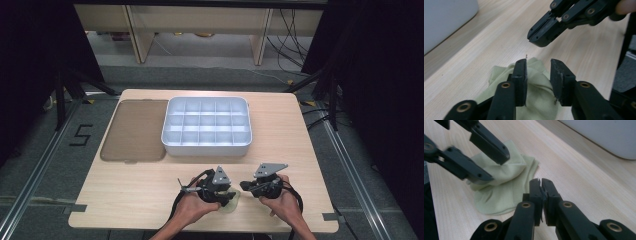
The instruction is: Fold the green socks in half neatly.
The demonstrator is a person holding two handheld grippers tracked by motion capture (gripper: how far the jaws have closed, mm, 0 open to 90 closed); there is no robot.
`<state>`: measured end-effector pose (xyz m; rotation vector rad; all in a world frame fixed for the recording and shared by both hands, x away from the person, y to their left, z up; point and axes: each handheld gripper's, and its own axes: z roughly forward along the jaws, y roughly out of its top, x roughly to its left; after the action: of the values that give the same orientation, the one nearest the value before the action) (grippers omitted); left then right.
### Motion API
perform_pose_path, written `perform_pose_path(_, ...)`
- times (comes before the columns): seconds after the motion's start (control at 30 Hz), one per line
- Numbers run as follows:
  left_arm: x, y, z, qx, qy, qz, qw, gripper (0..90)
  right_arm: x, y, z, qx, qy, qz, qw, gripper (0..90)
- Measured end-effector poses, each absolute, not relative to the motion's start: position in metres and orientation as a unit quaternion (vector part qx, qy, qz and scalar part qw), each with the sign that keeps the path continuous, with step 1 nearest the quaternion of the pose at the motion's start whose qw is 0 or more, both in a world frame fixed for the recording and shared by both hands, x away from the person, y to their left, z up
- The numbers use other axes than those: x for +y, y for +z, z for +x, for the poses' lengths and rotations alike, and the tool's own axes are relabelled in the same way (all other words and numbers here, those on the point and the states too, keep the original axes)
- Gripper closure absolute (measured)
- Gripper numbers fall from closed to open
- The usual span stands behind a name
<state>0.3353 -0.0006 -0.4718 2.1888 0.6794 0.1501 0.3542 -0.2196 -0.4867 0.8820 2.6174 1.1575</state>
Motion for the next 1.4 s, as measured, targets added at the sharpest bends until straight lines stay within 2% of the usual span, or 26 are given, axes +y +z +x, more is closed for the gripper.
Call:
perform_pose_path(0.27, 0.024, -0.456, 0.335, 0.274, 0.07, 0.862, 0.421, 70.2, -0.224, -0.484, 0.354, 0.869, 0.387, 0.298, 0.075, 87.4)
perform_pose_path(0.47, 0.045, -0.464, 0.333, 0.283, 0.09, 0.869, 0.397, 79.7, -0.22, -0.479, 0.35, 0.867, 0.399, 0.289, 0.076, 87.4)
perform_pose_path(0.6, 0.053, -0.473, 0.331, 0.284, 0.08, 0.873, 0.389, 83.8, -0.214, -0.475, 0.346, 0.863, 0.413, 0.282, 0.07, 87.4)
perform_pose_path(1.17, 0.048, -0.496, 0.328, 0.286, 0.074, 0.884, 0.362, 84.0, -0.173, -0.477, 0.332, 0.882, 0.409, 0.229, 0.05, 87.3)
perform_pose_path(1.4, 0.05, -0.498, 0.329, 0.286, 0.079, 0.886, 0.358, 84.1, -0.173, -0.486, 0.332, 0.894, 0.383, 0.227, 0.048, 87.3)
